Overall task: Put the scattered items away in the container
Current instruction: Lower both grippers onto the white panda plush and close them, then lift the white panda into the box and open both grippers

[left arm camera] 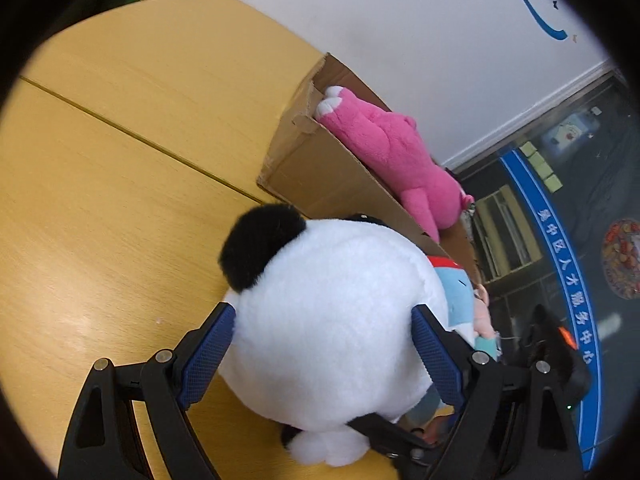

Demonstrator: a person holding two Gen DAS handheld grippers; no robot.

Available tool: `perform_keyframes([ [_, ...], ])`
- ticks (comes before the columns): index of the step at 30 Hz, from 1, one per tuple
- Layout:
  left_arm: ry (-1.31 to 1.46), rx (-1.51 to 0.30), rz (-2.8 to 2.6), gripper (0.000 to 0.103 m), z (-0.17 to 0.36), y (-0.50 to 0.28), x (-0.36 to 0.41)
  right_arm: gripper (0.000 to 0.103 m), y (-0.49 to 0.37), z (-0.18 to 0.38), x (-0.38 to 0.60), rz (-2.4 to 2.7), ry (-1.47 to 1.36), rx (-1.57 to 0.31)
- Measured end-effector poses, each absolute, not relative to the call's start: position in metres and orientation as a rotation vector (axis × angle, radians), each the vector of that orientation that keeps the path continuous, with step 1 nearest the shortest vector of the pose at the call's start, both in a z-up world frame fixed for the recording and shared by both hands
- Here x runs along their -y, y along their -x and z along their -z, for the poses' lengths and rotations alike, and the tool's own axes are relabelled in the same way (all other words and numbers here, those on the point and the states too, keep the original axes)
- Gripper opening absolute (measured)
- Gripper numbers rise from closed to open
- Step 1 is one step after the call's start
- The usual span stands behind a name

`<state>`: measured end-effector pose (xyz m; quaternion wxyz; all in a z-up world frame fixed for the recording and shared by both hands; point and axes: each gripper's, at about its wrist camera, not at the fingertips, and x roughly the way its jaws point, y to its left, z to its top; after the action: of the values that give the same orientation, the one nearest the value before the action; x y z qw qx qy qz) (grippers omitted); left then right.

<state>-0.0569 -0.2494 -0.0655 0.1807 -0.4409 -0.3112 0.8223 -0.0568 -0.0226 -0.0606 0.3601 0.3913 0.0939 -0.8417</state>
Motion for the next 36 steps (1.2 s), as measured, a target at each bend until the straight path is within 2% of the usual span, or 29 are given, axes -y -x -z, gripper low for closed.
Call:
perform_keyframes([
  [3,1.239,0.816,-2.315,0.078,0.061,0.055,0.240,0.091,0.049,0.062,0.020,2.186,-0.997,-0.223],
  [5,1.231,0.789,-2.325,0.064,0.054,0.056,0.237,0.084,0.048,0.060,0.014,2.191,-1.006,-0.170],
  [8,1.193,0.737,-2.357,0.053,0.036,0.055,0.231,0.074,0.044,0.055,0.010,2.189,-1.003,-0.092],
  [12,1.079,0.640,-2.380,0.050,-0.010,0.058,0.219,0.070,0.038,0.031,0.001,2.228,-0.952,0.007],
  [17,0.889,0.453,-2.403,0.050,-0.096,0.085,0.199,0.069,0.051,-0.046,-0.014,2.338,-0.780,0.063],
  [22,0.730,0.246,-2.416,0.051,-0.180,0.141,0.173,0.069,0.092,-0.122,-0.025,2.465,-0.592,0.082],
  [25,0.712,0.197,-2.415,0.051,-0.200,0.185,0.162,0.069,0.127,-0.144,-0.029,2.502,-0.555,0.136],
  [30,0.805,0.209,-2.367,0.050,-0.169,0.252,0.165,0.069,0.191,-0.126,-0.024,2.555,-0.626,0.231],
  [36,1.066,0.292,-2.275,0.050,-0.055,0.322,0.174,0.069,0.242,-0.029,-0.012,2.539,-0.912,0.436],
])
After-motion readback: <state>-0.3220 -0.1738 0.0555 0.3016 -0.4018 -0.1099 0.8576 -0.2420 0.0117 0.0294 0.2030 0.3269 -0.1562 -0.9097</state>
